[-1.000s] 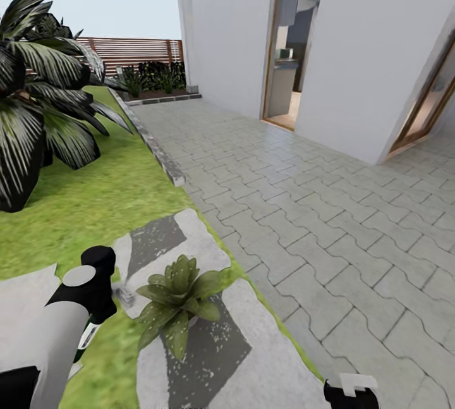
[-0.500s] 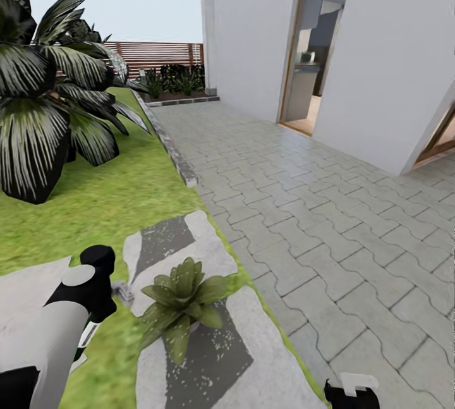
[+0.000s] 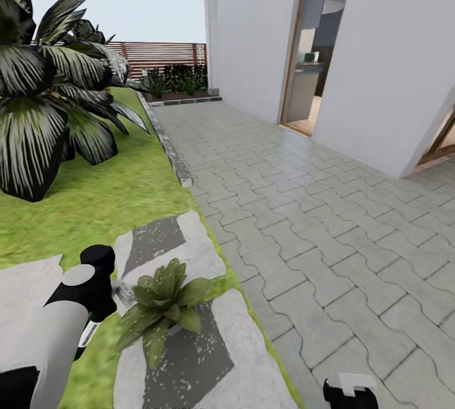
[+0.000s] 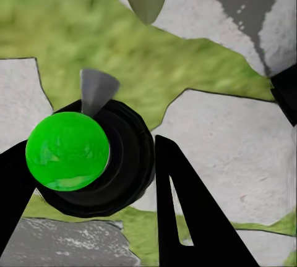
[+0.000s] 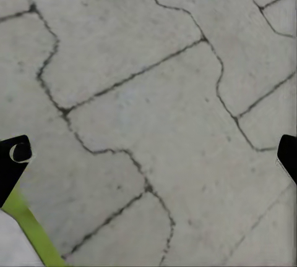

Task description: Pick up the pesticide atomizer in the garden and spray insectifuge to fully cover both potted plants in the garden.

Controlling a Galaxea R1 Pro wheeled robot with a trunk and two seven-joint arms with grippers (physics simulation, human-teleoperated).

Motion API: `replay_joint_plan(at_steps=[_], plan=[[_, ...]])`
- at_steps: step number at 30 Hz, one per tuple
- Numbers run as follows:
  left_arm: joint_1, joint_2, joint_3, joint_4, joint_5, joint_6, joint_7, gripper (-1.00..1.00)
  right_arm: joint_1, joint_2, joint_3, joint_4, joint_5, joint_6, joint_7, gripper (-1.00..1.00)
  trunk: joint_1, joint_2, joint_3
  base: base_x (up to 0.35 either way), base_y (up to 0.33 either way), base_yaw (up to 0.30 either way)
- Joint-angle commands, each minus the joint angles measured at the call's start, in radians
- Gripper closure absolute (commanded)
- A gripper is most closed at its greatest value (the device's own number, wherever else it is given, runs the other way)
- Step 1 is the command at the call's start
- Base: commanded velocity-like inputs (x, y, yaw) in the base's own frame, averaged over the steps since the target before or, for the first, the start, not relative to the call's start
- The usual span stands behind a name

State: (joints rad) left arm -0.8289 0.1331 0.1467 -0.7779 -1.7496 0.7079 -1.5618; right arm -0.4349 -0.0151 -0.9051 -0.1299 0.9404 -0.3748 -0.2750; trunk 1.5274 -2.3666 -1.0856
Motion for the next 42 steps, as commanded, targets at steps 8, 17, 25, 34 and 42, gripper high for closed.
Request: replay_joint_plan(at_steps=[8,17,25,34,42], plan=[[-0.001,-0.001,0.002,-0.001,-0.008,0.011,-0.009,1.00,-0.001,0.000,-0.008,0.003,0.011,-0.004,-0.004,-1.00,0.000,0.000,-0.001,0.000,-0.268,0.273],[-0.001,-0.003,0.003,-0.001,-0.008,0.012,-0.009,1.00,-0.001,0.000,-0.008,0.002,0.011,-0.004,-0.004,-1.00,0.000,0.000,-0.001,0.000,-0.271,0.277],[-0.001,-0.001,0.004,-0.001,-0.008,0.012,-0.009,1.00,-0.001,0.000,-0.008,0.002,0.010,-0.004,-0.005,-1.00,0.000,0.000,-0.001,0.000,-0.272,0.277],[-0.001,0.000,0.002,-0.001,-0.008,0.059,-0.009,1.00,-0.001,0.001,-0.008,0.001,0.009,-0.004,-0.004,-1.00,0.000,0.000,-0.001,0.000,-0.272,0.173],[-0.001,0.000,0.003,-0.001,-0.008,0.061,-0.009,1.00,-0.001,0.001,-0.008,0.001,0.009,-0.004,-0.004,-1.00,0.000,0.000,-0.001,0.000,-0.272,0.001]])
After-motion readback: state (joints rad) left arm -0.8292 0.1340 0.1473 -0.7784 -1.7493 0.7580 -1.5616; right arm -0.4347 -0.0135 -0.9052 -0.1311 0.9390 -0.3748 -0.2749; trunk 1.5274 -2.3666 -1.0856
